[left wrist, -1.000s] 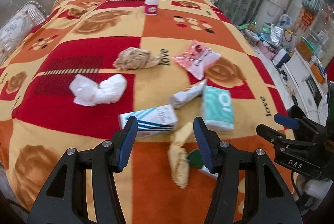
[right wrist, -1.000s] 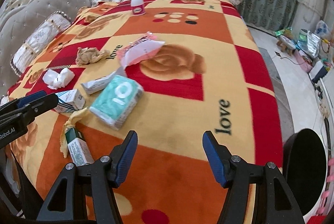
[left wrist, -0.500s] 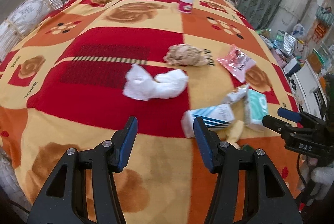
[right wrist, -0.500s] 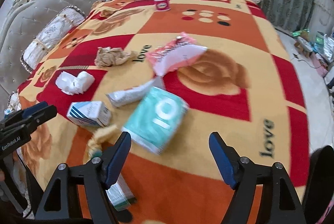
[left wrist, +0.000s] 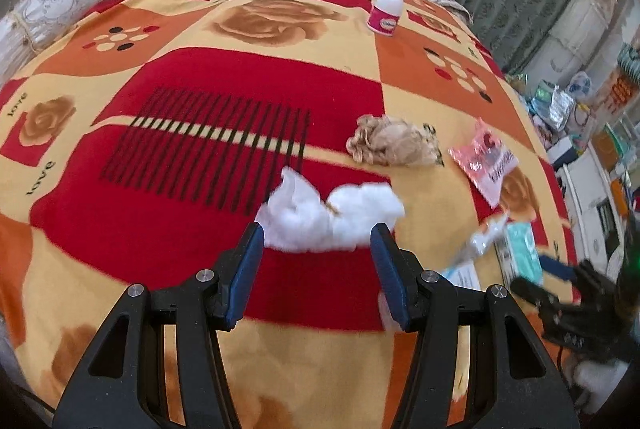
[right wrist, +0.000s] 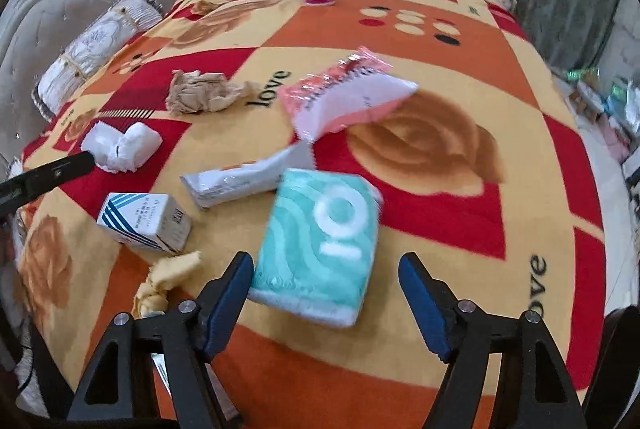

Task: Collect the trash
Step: 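Grasp the white crumpled tissue with the left tool while the right tool grasps the teal tissue pack, then carry the tissue and teal tissue pack over the black bin and open both tools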

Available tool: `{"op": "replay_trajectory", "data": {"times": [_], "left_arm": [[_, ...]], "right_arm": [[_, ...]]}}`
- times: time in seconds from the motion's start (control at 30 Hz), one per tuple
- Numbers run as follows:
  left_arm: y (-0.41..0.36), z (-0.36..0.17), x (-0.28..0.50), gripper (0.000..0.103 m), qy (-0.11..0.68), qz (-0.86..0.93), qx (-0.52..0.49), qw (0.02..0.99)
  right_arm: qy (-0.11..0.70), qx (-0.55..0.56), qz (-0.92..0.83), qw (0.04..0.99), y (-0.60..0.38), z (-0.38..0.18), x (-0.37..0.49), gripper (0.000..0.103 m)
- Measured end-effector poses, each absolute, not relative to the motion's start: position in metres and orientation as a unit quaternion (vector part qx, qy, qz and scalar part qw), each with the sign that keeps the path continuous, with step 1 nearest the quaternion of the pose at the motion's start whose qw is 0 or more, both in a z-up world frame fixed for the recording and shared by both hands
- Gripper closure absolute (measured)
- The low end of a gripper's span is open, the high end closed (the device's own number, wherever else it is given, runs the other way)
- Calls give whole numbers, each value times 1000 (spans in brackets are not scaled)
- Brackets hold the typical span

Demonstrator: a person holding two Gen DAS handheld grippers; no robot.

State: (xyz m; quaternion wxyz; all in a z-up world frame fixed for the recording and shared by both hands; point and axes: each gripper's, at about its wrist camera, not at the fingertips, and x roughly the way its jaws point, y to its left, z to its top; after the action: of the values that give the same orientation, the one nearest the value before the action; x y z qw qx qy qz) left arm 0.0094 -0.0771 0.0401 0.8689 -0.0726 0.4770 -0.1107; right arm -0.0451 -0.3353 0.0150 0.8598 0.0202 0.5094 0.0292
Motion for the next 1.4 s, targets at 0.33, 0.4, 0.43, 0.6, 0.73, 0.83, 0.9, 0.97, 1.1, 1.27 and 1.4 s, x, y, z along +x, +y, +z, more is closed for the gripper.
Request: {"op": "replay_trajectory", "data": {"times": [0.33,0.4,0.43,0.6,0.73,0.83,0.9,0.97,1.1,1.27,1.4], "left_arm": [[-92,24,35,50,481,-120,-77,865],[-92,22,34,54,482,-127,-73,864],[-92,22,32,64,481,-131,-71,864],[-87,31,21,82,479,-139,-73,863],[-92,49,8,92,465,-155,-76,868],[-102,59,-1,92,459,-172,-71,869],[-110,65,-7,92,454,-181,-67,870],[-117,72,-13,92,451,-192,-64,869],[-130,83,-24,92,444,-207,-61,870],[-153,90,-37,92,442,-224,-48,867],[-175,92,-47,92,440,-238,-36,865]], "right_arm": [[504,44,38,862,-332,12,-37,30],[503,44,38,863,-330,9,-35,30],[501,46,39,863,-330,7,-35,30],[487,14,29,873,-331,5,-42,53],[482,18,45,875,-338,14,-52,55],[473,21,48,880,-342,22,-62,55],[467,24,48,883,-345,28,-69,55],[464,22,49,884,-346,33,-76,55],[458,20,48,887,-351,41,-89,55],[448,26,42,893,-362,50,-104,55],[443,30,32,895,-374,55,-114,55]]}}
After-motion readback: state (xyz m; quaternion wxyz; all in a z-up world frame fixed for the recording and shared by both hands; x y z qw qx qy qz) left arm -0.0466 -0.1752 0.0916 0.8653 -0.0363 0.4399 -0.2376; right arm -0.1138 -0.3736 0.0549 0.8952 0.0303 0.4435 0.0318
